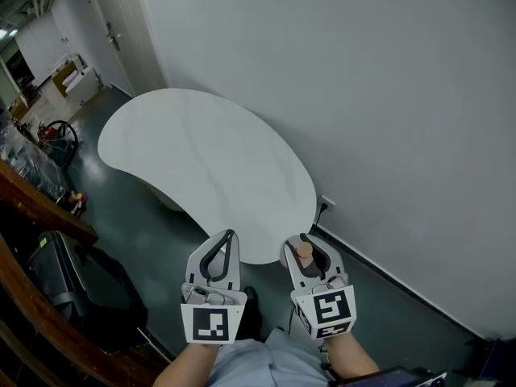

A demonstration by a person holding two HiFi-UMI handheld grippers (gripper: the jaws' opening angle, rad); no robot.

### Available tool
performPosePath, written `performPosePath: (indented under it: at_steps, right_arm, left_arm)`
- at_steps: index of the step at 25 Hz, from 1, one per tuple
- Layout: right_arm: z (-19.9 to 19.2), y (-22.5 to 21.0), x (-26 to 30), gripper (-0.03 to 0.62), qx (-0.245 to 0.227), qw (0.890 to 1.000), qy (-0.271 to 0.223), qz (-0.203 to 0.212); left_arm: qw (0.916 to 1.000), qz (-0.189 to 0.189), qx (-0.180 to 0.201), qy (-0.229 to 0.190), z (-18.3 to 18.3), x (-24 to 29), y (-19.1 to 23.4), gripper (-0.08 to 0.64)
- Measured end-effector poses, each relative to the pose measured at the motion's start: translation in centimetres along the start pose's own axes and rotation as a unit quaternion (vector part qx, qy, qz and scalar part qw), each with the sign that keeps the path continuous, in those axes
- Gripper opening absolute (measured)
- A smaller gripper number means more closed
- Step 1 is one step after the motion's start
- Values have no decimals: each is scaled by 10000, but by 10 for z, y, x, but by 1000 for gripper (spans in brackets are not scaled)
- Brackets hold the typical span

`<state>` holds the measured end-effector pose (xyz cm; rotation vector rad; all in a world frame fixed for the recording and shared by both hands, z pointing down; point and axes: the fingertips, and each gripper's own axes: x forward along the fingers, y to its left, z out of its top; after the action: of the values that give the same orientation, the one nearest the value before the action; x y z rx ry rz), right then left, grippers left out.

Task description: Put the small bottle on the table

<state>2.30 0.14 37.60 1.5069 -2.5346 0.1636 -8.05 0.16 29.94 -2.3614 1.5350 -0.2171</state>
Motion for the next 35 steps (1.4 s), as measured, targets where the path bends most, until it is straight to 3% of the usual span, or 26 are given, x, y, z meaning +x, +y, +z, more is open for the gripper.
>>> performPosePath:
  at_steps: [2,3,11,25,26,28,29,30,32,34,35]
  right_arm:
    - [6,-2,20,119,-16,10000,-28,-35]
    - [11,-3,28,118,-32,10000,-56,-64]
    - [46,-18,71,120,-116,9989,-324,-325]
    - [46,-37,102,119,-102,9993,-114,-349]
    - [45,-39,106,119,-91,9994,-86,-320]
    - [42,-43,114,118,-67,9997,-32,-239]
    - [41,-43,118,120,-76,9998,-22,-184]
    - [41,-44,121,120,-110,9999,-25,-124]
    - [37,-45,127,120,-85,9999,50,-36]
    - [31,-48,132,119,45,9998,203,17]
    - [28,-50,136,120,73,9996,252,47]
  left_arm:
    - [9957,264,-892,-22,-9,13,17,2]
    - [9934,314,-1102,-51,-11,20,25,2]
    - [9927,130,-1103,-464,0,65,57,2]
    - [9908,-74,-1336,-208,-19,107,57,2]
    - [9931,-140,-1146,-198,-19,112,56,2]
    - [9986,-497,-54,-193,-16,122,52,2]
    - [9973,-624,341,-159,-16,127,52,2]
    - [9974,-623,351,-88,-19,130,52,2]
    - [9985,-367,-389,120,-31,134,55,2]
    - [9914,-56,-1268,325,-44,139,59,2]
    - [9880,29,-1494,400,-49,142,60,2]
